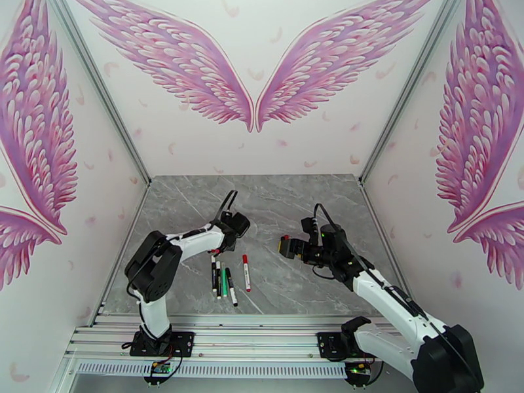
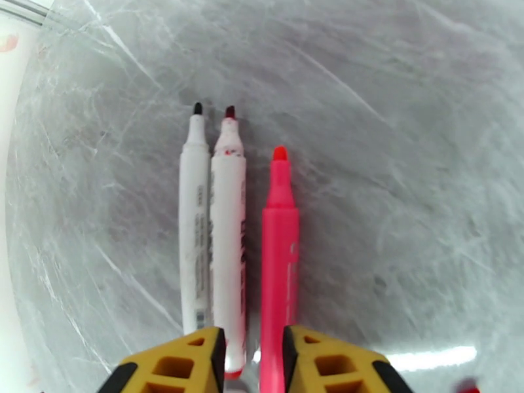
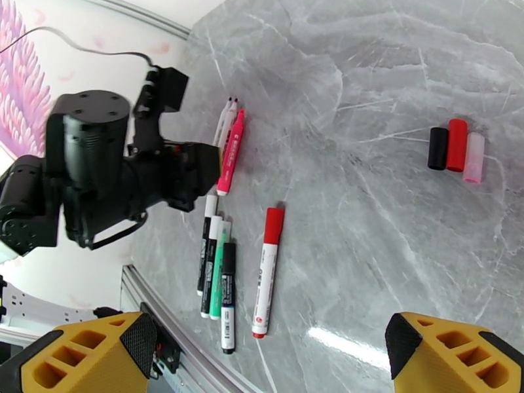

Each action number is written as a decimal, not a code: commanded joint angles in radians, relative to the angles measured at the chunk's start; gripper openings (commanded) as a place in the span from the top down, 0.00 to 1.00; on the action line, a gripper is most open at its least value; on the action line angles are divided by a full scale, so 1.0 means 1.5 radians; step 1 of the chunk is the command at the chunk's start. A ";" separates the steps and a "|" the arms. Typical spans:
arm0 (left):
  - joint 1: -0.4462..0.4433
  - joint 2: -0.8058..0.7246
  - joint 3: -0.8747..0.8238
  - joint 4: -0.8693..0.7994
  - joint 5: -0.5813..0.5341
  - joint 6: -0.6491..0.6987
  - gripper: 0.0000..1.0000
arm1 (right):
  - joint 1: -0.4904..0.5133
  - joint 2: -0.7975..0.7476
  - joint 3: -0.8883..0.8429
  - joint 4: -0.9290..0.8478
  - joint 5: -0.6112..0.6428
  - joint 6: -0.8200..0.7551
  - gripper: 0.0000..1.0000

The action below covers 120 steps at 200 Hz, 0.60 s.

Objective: Open the pen caps

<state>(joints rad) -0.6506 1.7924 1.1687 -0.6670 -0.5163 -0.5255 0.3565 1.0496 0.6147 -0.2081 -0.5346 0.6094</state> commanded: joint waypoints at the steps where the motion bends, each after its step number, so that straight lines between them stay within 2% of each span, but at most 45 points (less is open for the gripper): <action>1: 0.001 -0.087 -0.059 -0.005 0.075 -0.027 0.68 | 0.015 0.006 -0.004 0.006 -0.011 -0.013 0.01; 45: 0.003 -0.216 -0.173 -0.003 0.215 -0.051 0.67 | 0.041 0.016 -0.001 0.014 -0.005 -0.024 0.01; 67: 0.006 -0.255 -0.216 0.008 0.279 -0.067 0.59 | 0.052 0.021 0.005 0.012 0.001 -0.026 0.01; 120: 0.020 -0.264 -0.266 0.025 0.341 -0.107 0.59 | 0.065 0.031 0.025 -0.011 0.012 -0.034 0.01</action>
<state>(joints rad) -0.6338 1.4128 0.7979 -0.6533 -0.0845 -0.6453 0.4408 1.0904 0.6151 -0.2100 -0.5343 0.5797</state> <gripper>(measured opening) 0.412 0.988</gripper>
